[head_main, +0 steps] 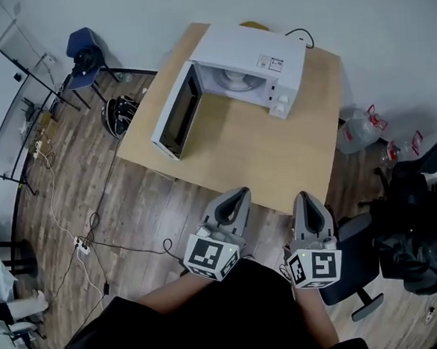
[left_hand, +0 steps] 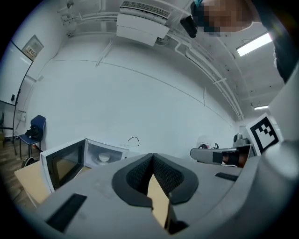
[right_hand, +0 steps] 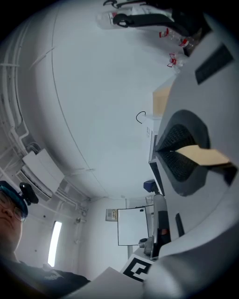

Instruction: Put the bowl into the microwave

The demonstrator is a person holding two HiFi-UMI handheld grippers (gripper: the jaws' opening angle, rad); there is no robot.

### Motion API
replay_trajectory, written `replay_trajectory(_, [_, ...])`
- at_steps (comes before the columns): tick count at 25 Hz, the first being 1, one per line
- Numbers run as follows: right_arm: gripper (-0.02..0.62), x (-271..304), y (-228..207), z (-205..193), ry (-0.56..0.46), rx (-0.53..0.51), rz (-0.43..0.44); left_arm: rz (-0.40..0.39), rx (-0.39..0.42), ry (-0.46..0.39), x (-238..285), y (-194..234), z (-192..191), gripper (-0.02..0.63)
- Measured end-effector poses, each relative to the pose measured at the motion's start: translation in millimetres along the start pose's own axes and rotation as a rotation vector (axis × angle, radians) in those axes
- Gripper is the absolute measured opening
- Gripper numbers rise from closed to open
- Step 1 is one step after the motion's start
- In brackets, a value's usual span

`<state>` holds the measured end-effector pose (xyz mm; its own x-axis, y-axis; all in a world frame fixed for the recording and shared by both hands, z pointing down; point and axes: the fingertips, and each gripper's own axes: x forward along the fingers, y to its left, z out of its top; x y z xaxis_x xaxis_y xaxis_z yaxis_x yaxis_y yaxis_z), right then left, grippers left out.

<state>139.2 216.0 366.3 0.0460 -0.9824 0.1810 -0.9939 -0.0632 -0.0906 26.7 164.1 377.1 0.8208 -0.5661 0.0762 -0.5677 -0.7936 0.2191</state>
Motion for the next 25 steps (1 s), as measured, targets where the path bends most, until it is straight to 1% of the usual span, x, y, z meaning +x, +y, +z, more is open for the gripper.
replay_trajectory(2, [0.06, -26.1, -8.1, -4.4, -0.019, -0.014, -0.035, -0.007, 0.017, 0.024, -7.2, -23.1, -9.3, 0.012])
replay_trajectory(5, [0.06, -62.4, -14.9, -9.1, -0.055, -0.033, -0.073, -0.039, 0.034, 0.044, -16.8, -56.0, -22.5, 0.012])
replay_trajectory(10, [0.06, -105.8, -16.5, -32.1, -0.027, -0.075, -0.089, -0.027, 0.073, 0.029, -23.9, -94.7, -32.3, 0.012])
replay_trajectory(13, [0.06, -124.7, -23.4, -39.0, -0.029, -0.074, -0.113, -0.056, 0.108, 0.024, -24.9, -118.9, -35.2, 0.012])
replay_trajectory(18, [0.06, -145.4, -19.6, -46.3, -0.038, -0.065, -0.122, -0.066, 0.151, 0.039, -41.2, -131.9, -44.0, 0.014])
replay_trajectory(22, [0.06, -149.7, -17.1, -41.2, -0.045, -0.079, -0.123, -0.093, 0.155, 0.038, -42.7, -136.4, -45.9, 0.014])
replay_trajectory(25, [0.06, -149.5, -17.9, -30.7, -0.045, -0.085, -0.123, -0.099, 0.157, 0.032, -41.0, -138.9, -39.0, 0.014])
